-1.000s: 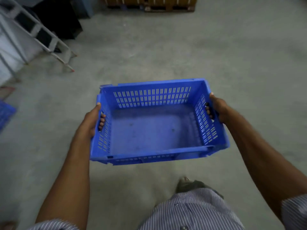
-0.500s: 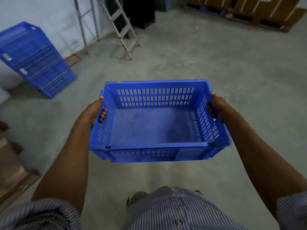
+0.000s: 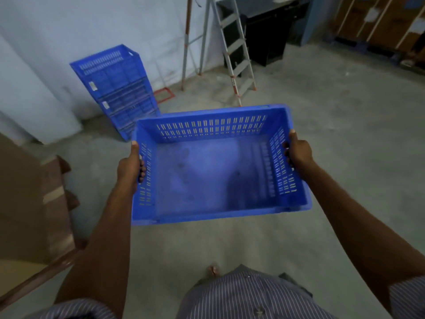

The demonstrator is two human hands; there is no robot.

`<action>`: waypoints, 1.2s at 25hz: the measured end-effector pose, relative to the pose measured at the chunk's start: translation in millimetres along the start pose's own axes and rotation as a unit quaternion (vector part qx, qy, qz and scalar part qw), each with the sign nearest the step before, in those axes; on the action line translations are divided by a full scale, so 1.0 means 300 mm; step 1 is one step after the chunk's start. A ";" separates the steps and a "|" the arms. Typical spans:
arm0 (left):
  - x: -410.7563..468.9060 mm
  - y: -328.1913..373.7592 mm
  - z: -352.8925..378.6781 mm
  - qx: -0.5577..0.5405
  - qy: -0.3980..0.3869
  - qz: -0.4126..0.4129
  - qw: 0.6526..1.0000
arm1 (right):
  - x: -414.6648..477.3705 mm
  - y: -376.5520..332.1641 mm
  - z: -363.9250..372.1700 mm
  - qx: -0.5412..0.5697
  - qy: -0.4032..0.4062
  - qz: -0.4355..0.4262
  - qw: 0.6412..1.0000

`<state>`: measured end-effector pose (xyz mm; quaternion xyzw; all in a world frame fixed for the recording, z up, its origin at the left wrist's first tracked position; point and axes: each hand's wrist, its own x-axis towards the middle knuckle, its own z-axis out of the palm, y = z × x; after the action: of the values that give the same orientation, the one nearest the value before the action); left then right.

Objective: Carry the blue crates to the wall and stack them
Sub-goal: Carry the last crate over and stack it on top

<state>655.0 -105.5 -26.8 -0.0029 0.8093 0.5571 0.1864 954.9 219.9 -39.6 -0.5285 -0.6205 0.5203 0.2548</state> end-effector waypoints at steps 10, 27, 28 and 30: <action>0.755 0.287 -0.060 -0.009 0.033 -0.018 0.999 | 0.566 -0.440 0.616 -0.039 -0.060 -0.006 0.997; 2.086 0.752 -0.125 0.013 -0.026 -0.152 0.988 | 1.755 -1.181 1.805 -0.172 -0.344 0.140 0.912; 2.172 0.762 -0.150 0.018 -0.026 -0.155 0.987 | 1.798 -1.214 1.900 -0.173 -0.342 0.134 0.914; 2.330 0.792 -0.205 0.024 -0.020 -0.162 0.986 | 1.849 -1.290 2.072 -0.173 -0.341 0.120 0.916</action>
<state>-64.4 70.9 -6.9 -0.1181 0.8076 0.4996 0.2904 92.6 535.4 -19.4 -0.4253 -0.6821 0.5802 -0.1315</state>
